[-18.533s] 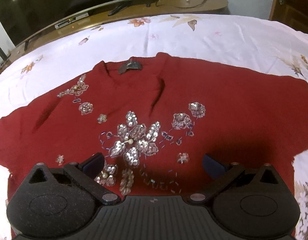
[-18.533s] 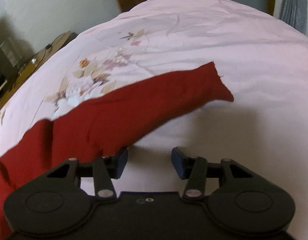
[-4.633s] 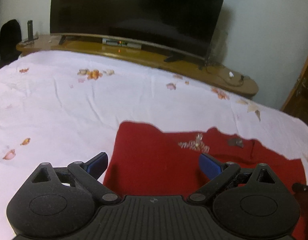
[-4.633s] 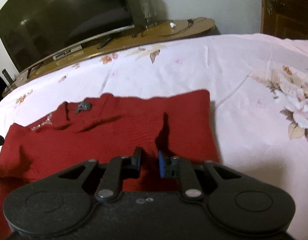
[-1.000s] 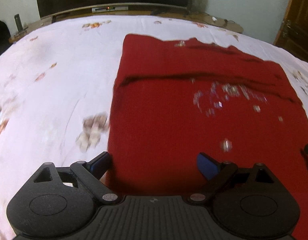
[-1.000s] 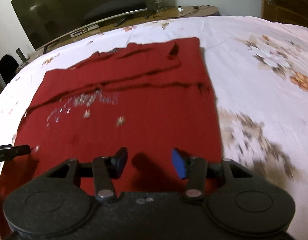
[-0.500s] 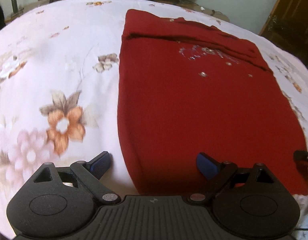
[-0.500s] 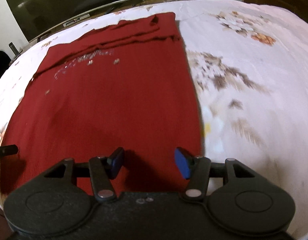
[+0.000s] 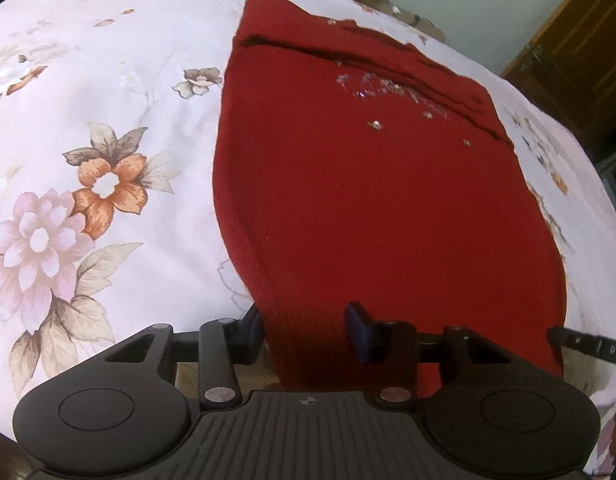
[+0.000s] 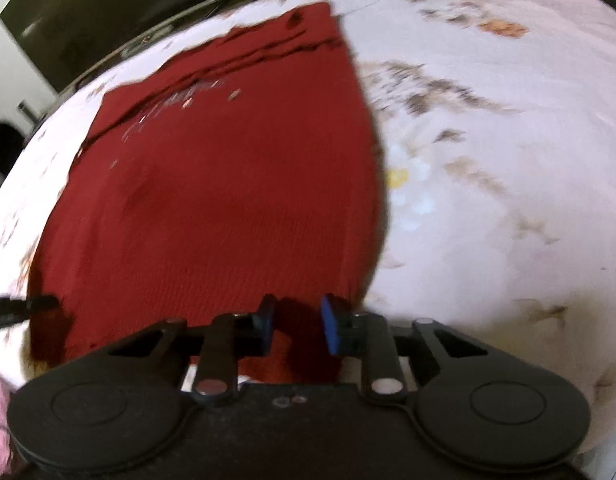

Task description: Fold small clothes

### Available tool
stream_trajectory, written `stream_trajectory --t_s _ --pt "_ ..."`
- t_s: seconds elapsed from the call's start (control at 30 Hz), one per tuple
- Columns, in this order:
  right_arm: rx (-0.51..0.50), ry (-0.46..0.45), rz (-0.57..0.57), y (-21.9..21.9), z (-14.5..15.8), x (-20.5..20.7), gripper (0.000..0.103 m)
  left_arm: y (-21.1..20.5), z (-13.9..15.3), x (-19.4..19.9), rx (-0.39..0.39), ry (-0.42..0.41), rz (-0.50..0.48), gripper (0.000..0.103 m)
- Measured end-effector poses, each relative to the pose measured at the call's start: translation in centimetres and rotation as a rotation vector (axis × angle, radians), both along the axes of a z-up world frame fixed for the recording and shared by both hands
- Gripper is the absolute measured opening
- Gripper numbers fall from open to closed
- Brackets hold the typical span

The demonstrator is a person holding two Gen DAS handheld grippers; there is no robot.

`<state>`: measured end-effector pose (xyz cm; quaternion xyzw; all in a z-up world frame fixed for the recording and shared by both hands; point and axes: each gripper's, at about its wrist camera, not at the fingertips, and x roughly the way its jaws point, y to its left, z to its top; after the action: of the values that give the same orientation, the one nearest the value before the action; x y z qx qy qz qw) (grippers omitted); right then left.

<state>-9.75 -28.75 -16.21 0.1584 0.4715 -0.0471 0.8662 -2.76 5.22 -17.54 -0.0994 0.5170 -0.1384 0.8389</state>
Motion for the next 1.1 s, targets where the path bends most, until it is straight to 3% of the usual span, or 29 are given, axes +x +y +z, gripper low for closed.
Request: stream_trajectory --t_s 0.17,0.3,0.43,0.47,0.5,0.57,0.67,0.87,1.1 --pt "0.028 0.021 -0.005 -0.6 -0.2 0.0 0.03 0.1 -0.1 0.6 -0.014 0.022 -0.007 0.044" --pt "-0.008 0.003 -0.026 -0.9 0.3 -0.7 0.047 0.1 -0.1 0.7 -0.017 0.021 -0.016 0.044" --pt "0.024 0.052 -0.026 -1.4 -0.9 -0.8 0.036 0.0 -0.1 0.7 -0.022 0.018 -0.013 0.043" --pt "0.04 0.051 -0.019 -1.3 -0.8 -0.8 0.024 0.1 -0.1 0.7 -0.026 0.02 -0.008 0.043" --pt "0.069 0.053 -0.008 -1.2 -0.8 -0.8 0.008 0.2 0.0 0.8 -0.038 0.024 0.001 0.029" --pt "0.162 0.074 0.008 -1.1 -1.2 -0.7 0.006 0.8 0.0 0.8 -0.071 0.04 0.016 0.006" --pt "0.273 0.056 0.002 -1.7 -1.0 -0.4 0.006 1.2 0.9 1.0 -0.119 0.007 0.024 0.006" --pt "0.447 -0.074 0.009 -3.5 1.6 1.8 0.005 1.5 3.7 3.9 -0.211 -0.07 0.054 0.006" --pt "0.508 -0.221 -0.009 -6.1 4.2 9.0 0.005 0.5 6.1 12.3 -0.261 -0.145 0.119 0.006"
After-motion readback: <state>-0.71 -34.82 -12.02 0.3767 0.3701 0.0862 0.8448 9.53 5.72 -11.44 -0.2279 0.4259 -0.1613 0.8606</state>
